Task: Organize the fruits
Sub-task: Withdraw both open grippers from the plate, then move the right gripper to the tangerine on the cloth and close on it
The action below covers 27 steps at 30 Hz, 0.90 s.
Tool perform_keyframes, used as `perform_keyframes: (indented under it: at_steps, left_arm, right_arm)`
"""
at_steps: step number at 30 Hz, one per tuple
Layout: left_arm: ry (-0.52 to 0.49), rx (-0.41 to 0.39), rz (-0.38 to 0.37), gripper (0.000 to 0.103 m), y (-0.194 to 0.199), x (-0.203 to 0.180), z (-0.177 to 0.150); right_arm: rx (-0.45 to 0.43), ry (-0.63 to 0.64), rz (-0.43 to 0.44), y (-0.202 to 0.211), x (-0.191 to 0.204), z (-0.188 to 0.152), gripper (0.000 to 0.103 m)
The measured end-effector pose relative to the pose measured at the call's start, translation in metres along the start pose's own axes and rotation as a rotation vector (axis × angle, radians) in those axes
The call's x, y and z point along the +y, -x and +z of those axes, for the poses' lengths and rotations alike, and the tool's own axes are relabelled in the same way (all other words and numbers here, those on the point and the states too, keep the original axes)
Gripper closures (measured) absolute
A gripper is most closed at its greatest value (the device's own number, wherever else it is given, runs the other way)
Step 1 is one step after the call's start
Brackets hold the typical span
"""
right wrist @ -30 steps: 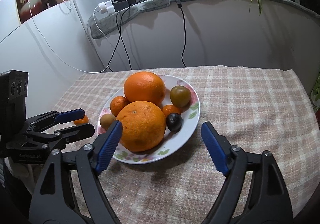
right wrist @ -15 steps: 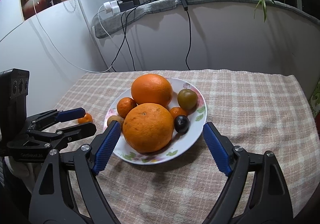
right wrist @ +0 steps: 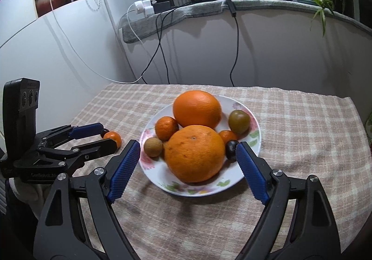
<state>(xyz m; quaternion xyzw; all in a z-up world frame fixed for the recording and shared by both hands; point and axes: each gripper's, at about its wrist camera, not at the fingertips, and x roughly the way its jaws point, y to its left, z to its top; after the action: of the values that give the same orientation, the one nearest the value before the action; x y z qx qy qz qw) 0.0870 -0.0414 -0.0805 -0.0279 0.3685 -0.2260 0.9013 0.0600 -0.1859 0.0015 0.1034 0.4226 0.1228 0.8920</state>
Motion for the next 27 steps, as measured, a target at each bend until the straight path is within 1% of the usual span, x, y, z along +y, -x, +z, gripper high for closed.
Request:
perform_keyframes:
  at_steps: [9,18,20,24,26,27]
  left_arm:
    - [0.031,-0.015,0.024,0.028,0.010,0.023,-0.004]
    - [0.101,-0.030,0.060,0.028,0.024,0.063,-0.011]
    - [0.122,-0.032,0.070,0.030,0.028,0.074,-0.013]
    - [0.134,-0.029,0.083,0.031,0.031,0.087,-0.017]
    - [0.149,-0.020,0.079,0.037,0.030,0.095,-0.020]
    - [0.158,-0.016,0.074,0.039,0.030,0.098,-0.021]
  right_arm:
    - [0.011,0.042,0.038,-0.009,0.022,0.004,0.016]
    - [0.027,0.095,0.099,-0.021,0.051,0.006,0.016]
    - [0.035,0.108,0.113,-0.025,0.057,0.007,0.016]
    - [0.051,0.132,0.137,-0.033,0.068,0.007,0.016]
    - [0.056,0.151,0.149,-0.037,0.076,0.007,0.018]
    - [0.060,0.160,0.154,-0.039,0.079,0.007,0.021]
